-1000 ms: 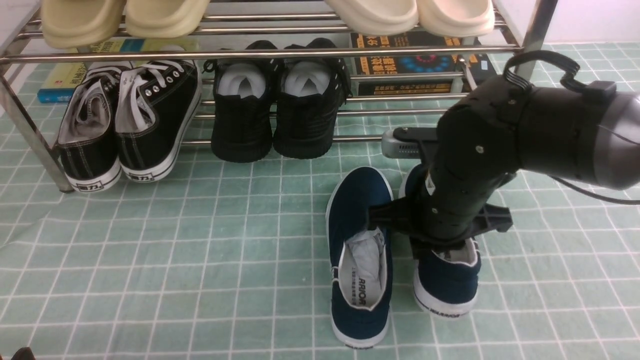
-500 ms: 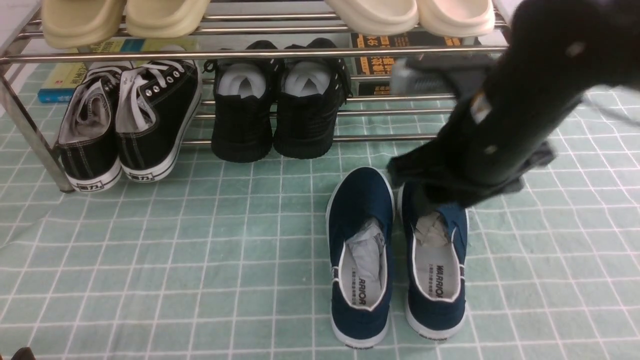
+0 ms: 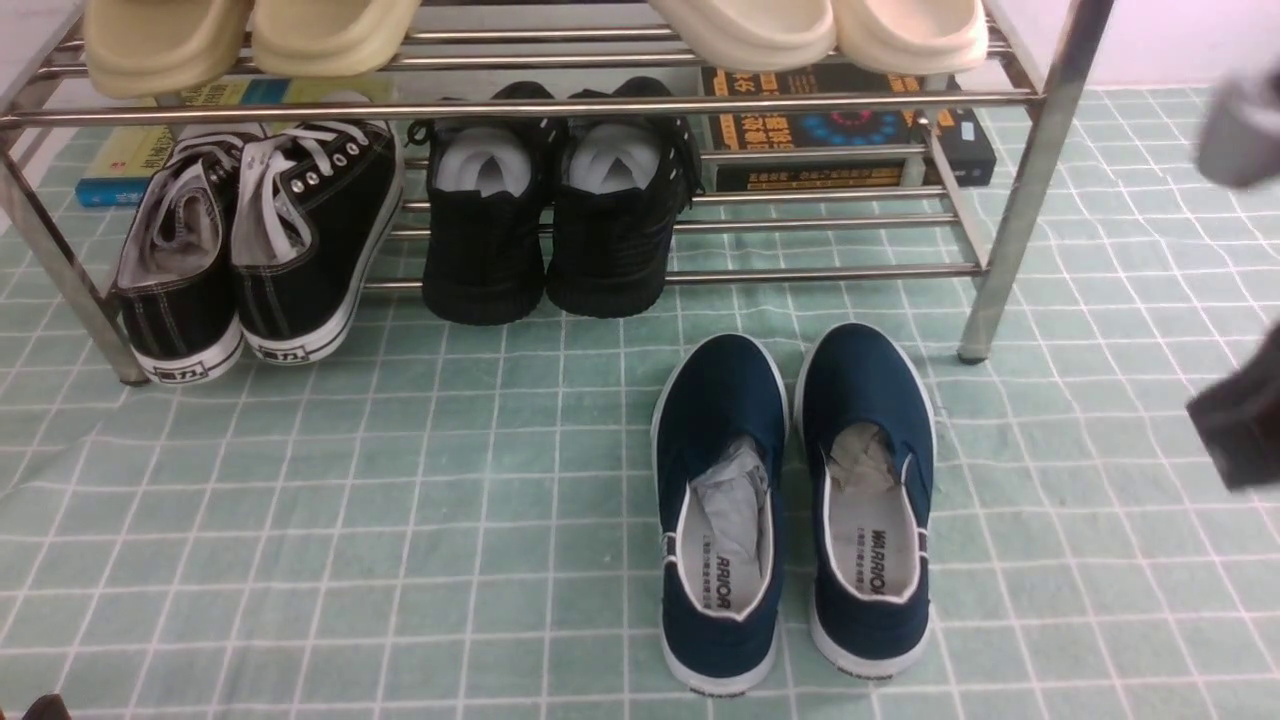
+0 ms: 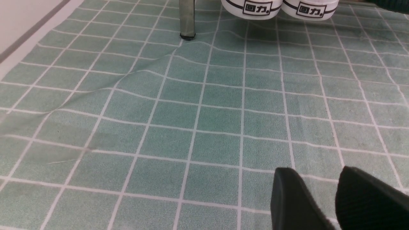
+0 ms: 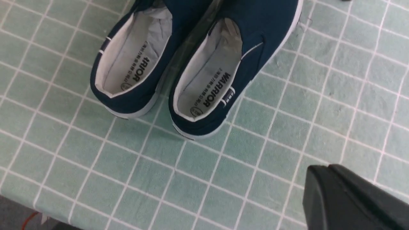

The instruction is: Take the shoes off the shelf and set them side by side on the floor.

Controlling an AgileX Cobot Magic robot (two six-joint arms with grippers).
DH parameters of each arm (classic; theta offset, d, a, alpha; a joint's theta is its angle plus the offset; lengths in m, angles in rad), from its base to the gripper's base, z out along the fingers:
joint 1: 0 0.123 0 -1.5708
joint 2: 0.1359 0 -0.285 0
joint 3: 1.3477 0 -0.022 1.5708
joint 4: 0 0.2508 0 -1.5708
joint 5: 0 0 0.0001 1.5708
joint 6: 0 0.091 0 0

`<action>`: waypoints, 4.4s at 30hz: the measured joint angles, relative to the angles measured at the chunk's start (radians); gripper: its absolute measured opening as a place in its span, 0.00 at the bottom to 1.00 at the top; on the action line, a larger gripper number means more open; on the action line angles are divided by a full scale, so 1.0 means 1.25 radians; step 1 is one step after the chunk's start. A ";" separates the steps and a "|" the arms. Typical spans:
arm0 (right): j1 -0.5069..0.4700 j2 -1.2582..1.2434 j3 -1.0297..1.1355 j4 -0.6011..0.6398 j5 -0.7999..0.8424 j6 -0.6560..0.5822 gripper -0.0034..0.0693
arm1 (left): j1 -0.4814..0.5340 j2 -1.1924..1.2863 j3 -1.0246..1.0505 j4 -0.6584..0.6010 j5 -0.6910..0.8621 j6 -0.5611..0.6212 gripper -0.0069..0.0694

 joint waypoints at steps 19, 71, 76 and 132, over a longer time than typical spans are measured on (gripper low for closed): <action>0.000 -0.155 0.466 0.000 -0.472 -0.001 0.04 | 0.000 0.000 0.000 0.000 0.000 0.000 0.41; -0.501 -0.810 0.885 0.128 -0.551 -0.214 0.08 | 0.000 0.000 0.000 0.001 0.000 0.000 0.41; -0.486 -0.810 0.885 0.128 -0.551 -0.213 0.10 | 0.000 0.000 0.000 0.001 0.000 0.000 0.41; -0.486 -0.810 0.885 0.128 -0.552 -0.210 0.17 | 0.000 0.000 0.000 0.001 0.000 0.000 0.41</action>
